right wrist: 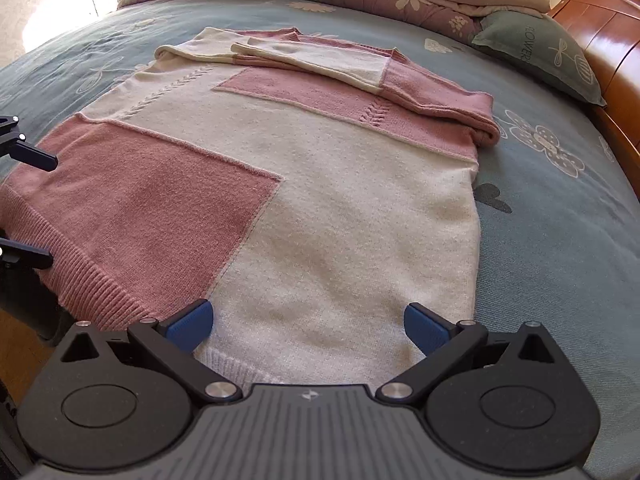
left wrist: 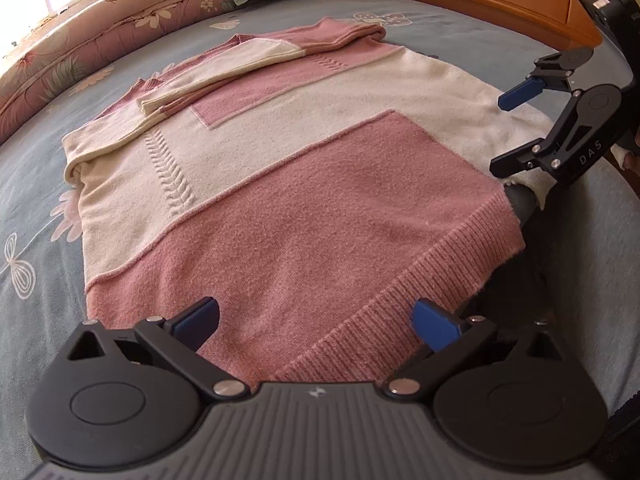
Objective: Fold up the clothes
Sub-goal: 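Lower both tools to the ribbed hem edge, one at each side, then grasp the pink ribbed hem with both tools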
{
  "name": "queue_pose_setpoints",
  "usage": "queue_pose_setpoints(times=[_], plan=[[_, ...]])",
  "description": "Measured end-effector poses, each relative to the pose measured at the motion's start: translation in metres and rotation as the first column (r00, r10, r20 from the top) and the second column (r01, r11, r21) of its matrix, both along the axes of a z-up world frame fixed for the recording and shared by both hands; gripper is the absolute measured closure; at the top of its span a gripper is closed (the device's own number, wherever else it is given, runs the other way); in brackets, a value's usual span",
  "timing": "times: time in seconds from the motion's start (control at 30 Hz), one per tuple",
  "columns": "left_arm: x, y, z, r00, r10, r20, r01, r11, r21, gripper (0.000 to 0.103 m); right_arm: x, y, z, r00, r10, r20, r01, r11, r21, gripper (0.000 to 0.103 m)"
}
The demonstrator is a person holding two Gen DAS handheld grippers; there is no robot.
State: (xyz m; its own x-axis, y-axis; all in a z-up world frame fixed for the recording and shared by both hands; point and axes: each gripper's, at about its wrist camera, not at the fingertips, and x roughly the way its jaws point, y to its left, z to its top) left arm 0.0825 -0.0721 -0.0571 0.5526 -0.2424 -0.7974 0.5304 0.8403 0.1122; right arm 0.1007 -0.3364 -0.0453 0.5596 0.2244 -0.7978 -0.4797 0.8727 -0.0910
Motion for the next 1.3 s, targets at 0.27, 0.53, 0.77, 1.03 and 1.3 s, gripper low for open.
queue_pose_setpoints(times=[0.27,0.53,0.77,1.03,1.3], plan=[[-0.006,-0.010,0.006,1.000,-0.004,0.002,0.004,0.999,0.037,0.001,-0.009,0.005,0.008,0.997,0.070,0.016,-0.070,0.998,-0.004,0.000],[-0.014,-0.021,0.010,1.000,-0.016,0.012,0.015,0.999,0.050,0.001,-0.026,0.030,0.019,0.973,0.226,0.034,-0.226,0.974,-0.020,0.000],[-0.026,-0.028,0.003,0.998,-0.055,-0.023,0.056,0.996,0.069,0.001,-0.040,0.049,0.010,0.946,0.323,-0.012,-0.324,0.944,-0.059,0.000],[-0.031,-0.034,0.000,0.998,-0.066,-0.007,0.066,0.995,0.070,0.001,-0.052,0.069,-0.011,0.932,0.362,0.000,-0.355,0.913,-0.200,0.000],[-0.020,-0.038,-0.009,0.997,-0.065,-0.048,0.067,0.997,0.039,0.001,-0.043,0.066,-0.014,0.955,0.292,0.039,-0.276,0.934,-0.227,0.000]])
